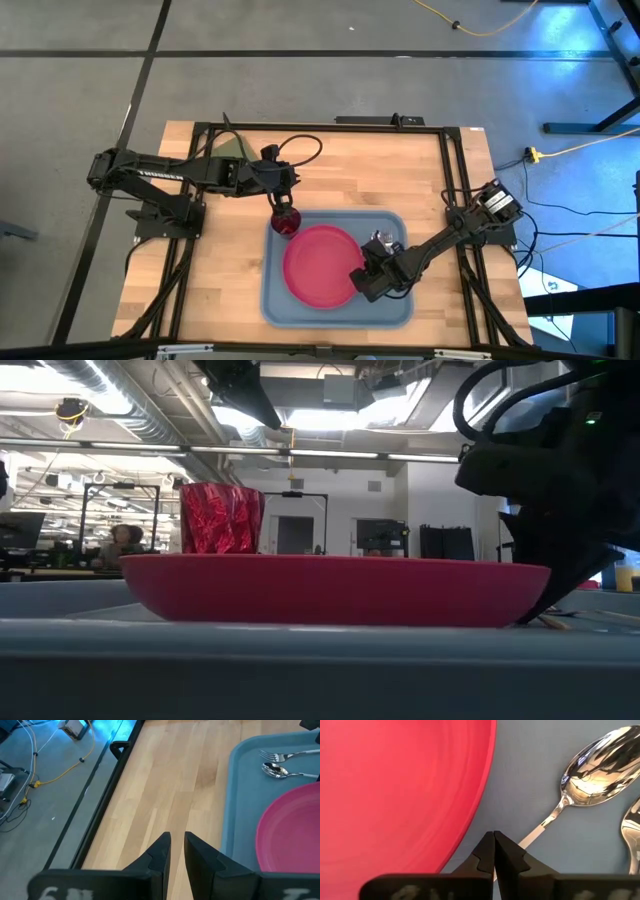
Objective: Pick and place plate/cup/fork/spoon on tray
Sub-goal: Adjust the orange spoon and fork
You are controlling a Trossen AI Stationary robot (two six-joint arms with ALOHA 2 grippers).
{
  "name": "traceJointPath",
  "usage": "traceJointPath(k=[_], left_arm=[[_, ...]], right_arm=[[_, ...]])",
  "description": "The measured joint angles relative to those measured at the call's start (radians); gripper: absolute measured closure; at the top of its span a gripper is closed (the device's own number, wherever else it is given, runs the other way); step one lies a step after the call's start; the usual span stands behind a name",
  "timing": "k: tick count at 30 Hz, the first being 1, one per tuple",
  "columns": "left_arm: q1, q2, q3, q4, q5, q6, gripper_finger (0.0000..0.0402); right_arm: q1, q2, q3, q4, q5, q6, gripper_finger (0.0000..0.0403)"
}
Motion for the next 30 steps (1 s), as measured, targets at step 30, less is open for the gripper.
traceJointPath(k=[30], left_arm=[[0.000,0.000,0.000,0.000,0.000,0.000,0.0355]], right_arm=[[0.055,0.005,0.095,-0.160,-0.017,0.051,0.0396]])
